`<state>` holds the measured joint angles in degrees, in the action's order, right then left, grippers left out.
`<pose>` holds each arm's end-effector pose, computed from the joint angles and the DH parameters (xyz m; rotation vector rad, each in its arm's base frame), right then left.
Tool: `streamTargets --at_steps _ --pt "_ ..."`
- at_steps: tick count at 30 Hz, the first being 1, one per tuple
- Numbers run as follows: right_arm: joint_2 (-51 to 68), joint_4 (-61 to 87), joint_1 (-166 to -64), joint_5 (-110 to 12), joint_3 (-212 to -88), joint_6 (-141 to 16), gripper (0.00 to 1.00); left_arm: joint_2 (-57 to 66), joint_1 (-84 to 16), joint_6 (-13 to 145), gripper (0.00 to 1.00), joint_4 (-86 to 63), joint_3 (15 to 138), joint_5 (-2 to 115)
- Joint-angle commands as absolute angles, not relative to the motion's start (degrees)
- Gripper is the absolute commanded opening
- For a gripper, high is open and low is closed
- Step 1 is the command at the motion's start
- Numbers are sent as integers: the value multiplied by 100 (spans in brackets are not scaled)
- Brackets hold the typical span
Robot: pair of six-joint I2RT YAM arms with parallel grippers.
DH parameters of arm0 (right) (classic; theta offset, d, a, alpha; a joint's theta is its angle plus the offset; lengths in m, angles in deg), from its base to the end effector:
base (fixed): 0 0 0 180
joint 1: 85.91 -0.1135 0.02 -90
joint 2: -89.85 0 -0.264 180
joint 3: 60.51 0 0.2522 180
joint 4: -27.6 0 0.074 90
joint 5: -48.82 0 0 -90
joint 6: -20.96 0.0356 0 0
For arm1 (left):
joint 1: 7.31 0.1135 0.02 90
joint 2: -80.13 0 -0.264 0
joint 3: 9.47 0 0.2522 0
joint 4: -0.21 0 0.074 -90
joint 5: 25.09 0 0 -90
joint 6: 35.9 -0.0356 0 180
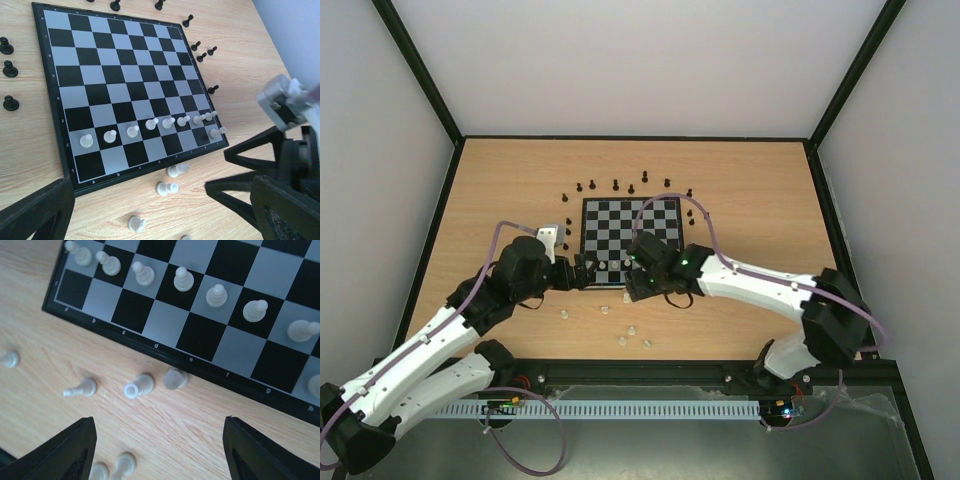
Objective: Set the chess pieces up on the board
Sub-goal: Pick up the chess piece at the center of the board.
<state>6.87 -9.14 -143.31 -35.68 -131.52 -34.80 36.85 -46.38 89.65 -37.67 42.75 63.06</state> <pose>0.1681 0.2565 0.2410 -0.4592 2.4672 0.5940 0.1335 -0.1098 0.2807 0.0878 2.1816 -0.8085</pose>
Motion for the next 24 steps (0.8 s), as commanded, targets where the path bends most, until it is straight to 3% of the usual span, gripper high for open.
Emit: streamTargets --at_steps 1,4,8,16,24 --pt "88 -1406 -14365 -3392 -13656 -3536 66 3763 -4614 8995 99 -3887 4346 6351" --pt "-319 -1485 -14364 -3345 -13894 -3556 53 3795 -4622 8981 99 -3888 4337 6324" --pt "-683 -1596 -14358 -3288 -14131 -3568 45 3820 -4614 8949 99 -3881 4324 6272" --pt "-1030 -1735 -14362 -3133 -14299 -3527 43 3850 -4615 8927 99 -3844 4296 6218" --pt "-1214 -1747 -14357 -3071 -14302 -3519 34 3787 -4614 8901 99 -3807 4281 6174"
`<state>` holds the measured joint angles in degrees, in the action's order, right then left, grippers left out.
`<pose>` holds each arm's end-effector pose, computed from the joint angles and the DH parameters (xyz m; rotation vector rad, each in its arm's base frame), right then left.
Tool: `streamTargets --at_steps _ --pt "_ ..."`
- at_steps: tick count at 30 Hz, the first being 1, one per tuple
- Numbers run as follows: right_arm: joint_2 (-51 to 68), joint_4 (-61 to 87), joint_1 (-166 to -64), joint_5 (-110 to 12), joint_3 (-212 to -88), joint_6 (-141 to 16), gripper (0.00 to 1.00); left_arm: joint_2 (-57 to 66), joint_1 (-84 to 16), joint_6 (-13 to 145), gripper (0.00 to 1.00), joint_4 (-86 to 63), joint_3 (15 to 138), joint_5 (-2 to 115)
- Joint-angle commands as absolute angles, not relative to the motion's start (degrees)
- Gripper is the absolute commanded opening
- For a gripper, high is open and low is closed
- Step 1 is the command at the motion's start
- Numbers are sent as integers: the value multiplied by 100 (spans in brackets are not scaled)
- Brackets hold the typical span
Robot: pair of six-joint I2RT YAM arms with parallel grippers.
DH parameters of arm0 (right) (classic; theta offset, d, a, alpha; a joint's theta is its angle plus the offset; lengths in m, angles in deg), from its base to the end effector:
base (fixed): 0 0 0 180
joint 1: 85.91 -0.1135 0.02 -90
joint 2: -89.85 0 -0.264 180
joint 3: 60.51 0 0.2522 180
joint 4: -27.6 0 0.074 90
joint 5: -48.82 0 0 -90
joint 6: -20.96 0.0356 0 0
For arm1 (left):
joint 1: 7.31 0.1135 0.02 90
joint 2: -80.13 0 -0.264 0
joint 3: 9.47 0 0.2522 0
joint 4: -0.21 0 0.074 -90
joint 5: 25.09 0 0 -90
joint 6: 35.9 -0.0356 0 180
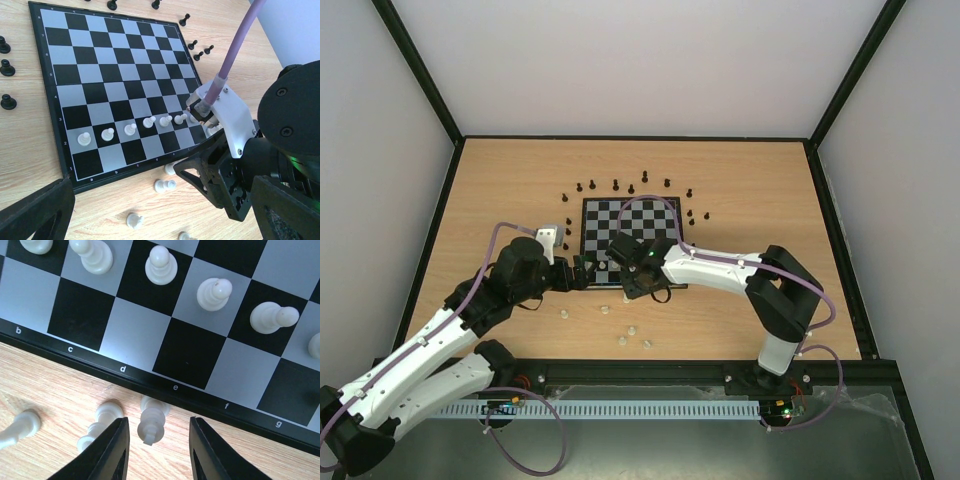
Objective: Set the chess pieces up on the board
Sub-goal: Pick up the chess piece at the center of the board.
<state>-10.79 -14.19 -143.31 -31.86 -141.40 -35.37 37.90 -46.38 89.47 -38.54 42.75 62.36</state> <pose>0.1978 0.2986 0.1918 -0.4933 2.6155 0.3297 0.1302 -0.1077 0.2820 0.0992 2.1806 -0.8201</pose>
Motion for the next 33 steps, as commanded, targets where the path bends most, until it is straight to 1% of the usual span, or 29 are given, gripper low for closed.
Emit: streamTargets --at_steps 1,6,18,25,33 --pt "-1220 -1734 -14356 -3078 -14300 -3525 33 3782 -4616 8892 99 -3802 4282 6174" --pt "-1283 -1695 -14364 -3136 -14291 -3555 26 3747 -4614 8895 99 -3799 4276 6161" --pt "-1124 -1787 -14359 -3188 -14320 -3608 15 3729 -4613 8910 99 -3789 4270 6183" --pt "-875 -2180 -14359 -3067 -14560 -3666 15 3723 -4615 8921 99 -3798 4264 6176" --pt "-1054 -2579 -14305 -2934 -15066 -3870 15 3696 -4616 8917 99 -3798 4277 6165"
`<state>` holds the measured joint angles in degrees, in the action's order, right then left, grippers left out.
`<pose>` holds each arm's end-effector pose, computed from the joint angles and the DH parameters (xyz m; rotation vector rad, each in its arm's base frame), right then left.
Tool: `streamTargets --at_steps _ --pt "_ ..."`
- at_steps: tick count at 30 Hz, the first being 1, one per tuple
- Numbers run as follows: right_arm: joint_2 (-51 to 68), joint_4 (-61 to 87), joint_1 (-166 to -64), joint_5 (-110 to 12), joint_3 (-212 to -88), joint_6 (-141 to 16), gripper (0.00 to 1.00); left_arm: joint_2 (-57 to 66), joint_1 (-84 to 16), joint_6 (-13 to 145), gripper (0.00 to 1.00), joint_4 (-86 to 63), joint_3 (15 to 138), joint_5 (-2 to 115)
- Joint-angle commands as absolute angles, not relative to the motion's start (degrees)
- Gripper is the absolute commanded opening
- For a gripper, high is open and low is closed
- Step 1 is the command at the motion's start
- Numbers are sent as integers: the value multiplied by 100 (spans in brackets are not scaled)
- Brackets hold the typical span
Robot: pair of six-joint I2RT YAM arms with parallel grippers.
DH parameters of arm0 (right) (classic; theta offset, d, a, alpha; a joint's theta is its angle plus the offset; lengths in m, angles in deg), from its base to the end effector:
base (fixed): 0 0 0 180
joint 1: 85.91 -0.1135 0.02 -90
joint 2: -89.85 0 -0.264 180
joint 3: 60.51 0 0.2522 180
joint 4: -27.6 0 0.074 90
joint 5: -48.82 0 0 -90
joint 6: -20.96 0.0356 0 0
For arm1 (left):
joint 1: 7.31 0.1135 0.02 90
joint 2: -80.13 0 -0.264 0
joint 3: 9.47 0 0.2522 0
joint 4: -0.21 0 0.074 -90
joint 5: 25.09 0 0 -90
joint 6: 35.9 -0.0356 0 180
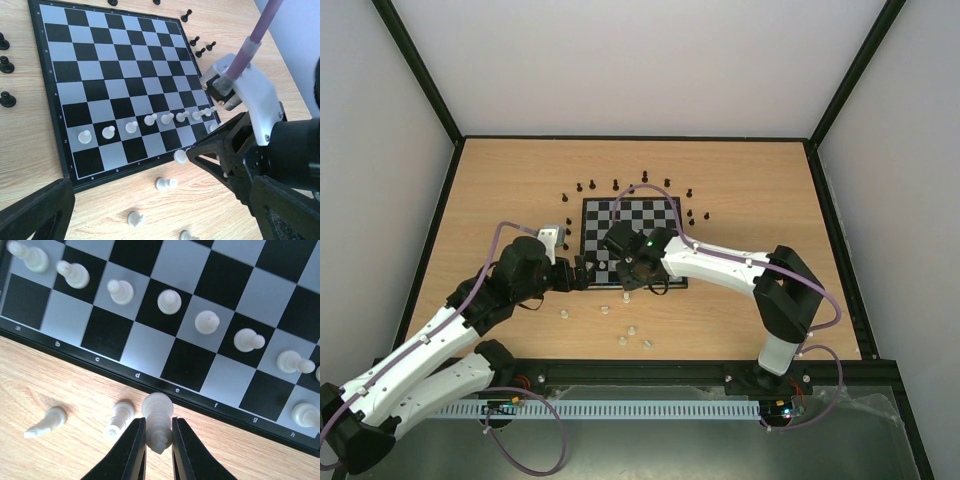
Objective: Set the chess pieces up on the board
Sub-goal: Pick up the chess piece at the center of the board, then place the chess piece on the chessboard.
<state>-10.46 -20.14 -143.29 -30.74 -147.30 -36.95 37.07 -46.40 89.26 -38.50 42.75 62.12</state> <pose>0.2021 0.3038 0.2187 -0.5183 2.5930 0.3051 0.1319 -0.1094 0.2799 0.1065 2.1945 -0.8152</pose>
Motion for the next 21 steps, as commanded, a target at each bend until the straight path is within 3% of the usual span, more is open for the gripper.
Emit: streamTargets --at_steps 1,21 --pt "-1097 -2620 -14284 -2945 -15130 -3903 15 3692 -4616 8912 99 -3802 4271 6163" --pt "-1664 -3045 -14034 -2719 -15634 -4236 15 3672 -4613 8908 99 -3797 4284 6174"
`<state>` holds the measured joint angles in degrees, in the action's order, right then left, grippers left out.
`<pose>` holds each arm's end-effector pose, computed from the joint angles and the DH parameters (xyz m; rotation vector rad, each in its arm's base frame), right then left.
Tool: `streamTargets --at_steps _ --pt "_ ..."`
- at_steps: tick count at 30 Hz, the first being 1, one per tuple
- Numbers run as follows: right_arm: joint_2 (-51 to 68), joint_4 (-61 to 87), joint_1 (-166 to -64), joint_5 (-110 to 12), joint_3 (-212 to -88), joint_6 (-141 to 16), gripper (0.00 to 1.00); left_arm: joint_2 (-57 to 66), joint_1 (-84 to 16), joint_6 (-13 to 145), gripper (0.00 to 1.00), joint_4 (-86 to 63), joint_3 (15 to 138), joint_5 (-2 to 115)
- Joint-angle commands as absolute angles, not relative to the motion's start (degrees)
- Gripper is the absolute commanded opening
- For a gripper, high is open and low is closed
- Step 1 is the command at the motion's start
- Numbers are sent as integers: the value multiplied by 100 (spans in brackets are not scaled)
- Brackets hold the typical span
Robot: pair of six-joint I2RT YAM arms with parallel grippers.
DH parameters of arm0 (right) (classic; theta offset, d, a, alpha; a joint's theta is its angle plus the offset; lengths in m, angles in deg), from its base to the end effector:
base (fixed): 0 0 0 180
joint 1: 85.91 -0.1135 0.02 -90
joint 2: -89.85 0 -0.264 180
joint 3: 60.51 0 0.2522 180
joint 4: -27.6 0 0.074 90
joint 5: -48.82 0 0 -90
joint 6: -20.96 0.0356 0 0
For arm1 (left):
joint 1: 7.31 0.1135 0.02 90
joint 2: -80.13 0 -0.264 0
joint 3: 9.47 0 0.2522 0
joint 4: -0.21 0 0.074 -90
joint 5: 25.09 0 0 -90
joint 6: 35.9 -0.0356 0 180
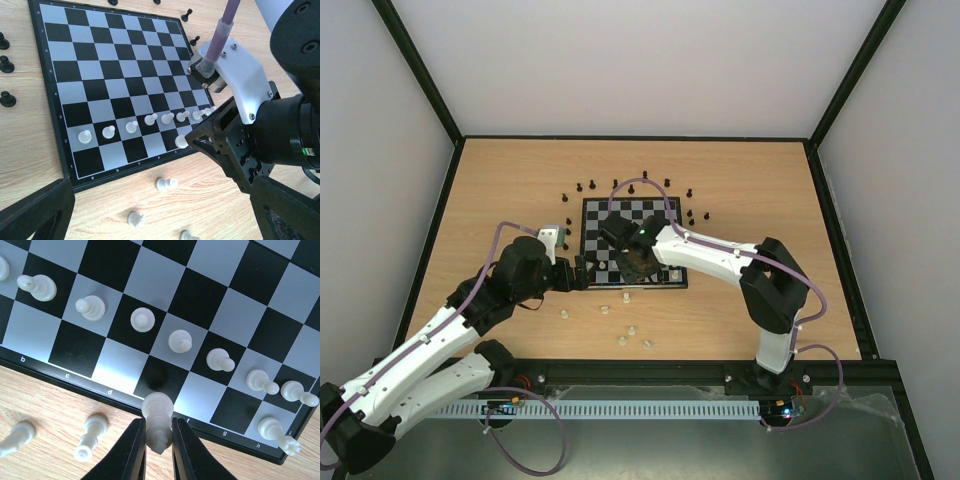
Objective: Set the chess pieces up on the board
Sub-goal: Place the chess piece on the chessboard.
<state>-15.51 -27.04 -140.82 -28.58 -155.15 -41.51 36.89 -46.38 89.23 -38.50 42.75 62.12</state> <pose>0.2266 0.3090 0.2223 -0.5696 2.6107 0.1626 0.1324 -0.1097 0.2794 0.1067 2.1975 -0.8130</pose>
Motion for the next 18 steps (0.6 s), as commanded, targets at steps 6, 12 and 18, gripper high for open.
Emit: streamTargets --at_steps 6,12,18 --pt "-1678 -2883 -13975 -2792 -15532 -4263 15 3672 -4616 8921 99 -3800 4274 6183" --pt "-1708 -2734 -13921 -2866 -15430 -4276 16 3672 -4615 8925 99 -3809 4273 6183" --pt "-1728 -2636 -13901 -2946 -15353 -4287 16 3663 -4616 8925 99 -3807 4271 6181"
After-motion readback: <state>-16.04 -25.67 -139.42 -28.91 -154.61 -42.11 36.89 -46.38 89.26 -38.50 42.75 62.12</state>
